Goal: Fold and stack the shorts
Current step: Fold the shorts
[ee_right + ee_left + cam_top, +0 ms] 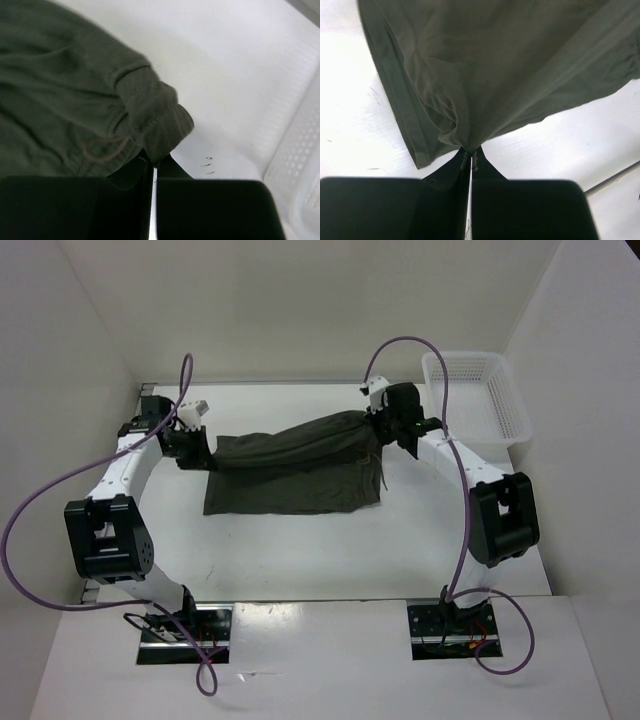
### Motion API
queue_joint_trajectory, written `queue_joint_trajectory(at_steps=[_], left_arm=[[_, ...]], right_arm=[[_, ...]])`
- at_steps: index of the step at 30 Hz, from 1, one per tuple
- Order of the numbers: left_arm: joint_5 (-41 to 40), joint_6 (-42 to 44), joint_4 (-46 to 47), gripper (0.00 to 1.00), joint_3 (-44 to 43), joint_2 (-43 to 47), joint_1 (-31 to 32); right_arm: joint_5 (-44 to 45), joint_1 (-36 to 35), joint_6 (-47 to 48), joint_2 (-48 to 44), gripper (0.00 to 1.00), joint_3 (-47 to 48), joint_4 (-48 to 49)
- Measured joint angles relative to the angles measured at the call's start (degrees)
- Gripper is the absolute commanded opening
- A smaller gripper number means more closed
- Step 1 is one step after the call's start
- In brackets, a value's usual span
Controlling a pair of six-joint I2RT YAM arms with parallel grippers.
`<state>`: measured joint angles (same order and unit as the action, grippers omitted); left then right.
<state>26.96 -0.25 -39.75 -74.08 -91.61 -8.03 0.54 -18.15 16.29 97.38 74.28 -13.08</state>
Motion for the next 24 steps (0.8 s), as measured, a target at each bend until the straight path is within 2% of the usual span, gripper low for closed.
queue_joint_trajectory(at_steps=[5,9,16,21,24], left_arm=[[-2.1,0.0,-1.0,0.0,6.4,0.0,1.5],[-3.6,0.0,-3.0,0.0,8.3,-0.1,1.6],[-5.4,0.0,-4.6,0.0,8.3,-0.5,1.6],[-5.4,0.0,-6.8,0.0,7.7,-1.1,0.2],[-5.0,0.0,-8.8,0.0,5.6,-1.3,-1.1]], right_arm=[[-9.7,0.1,10.6,-0.6,0.0,-3.6,-6.2],[-14.7,0.1,19.9,-1.1,0.0,-8.3,-15.5],[-17.5,0.1,34.2,-3.4,0.0,-11.3,-26.7],[-17.6,0.1,38.7,-4.0,0.0,-11.3,-30.0],[-19.9,0.1,40.2,-4.0,0.0,-7.7,-34.2]])
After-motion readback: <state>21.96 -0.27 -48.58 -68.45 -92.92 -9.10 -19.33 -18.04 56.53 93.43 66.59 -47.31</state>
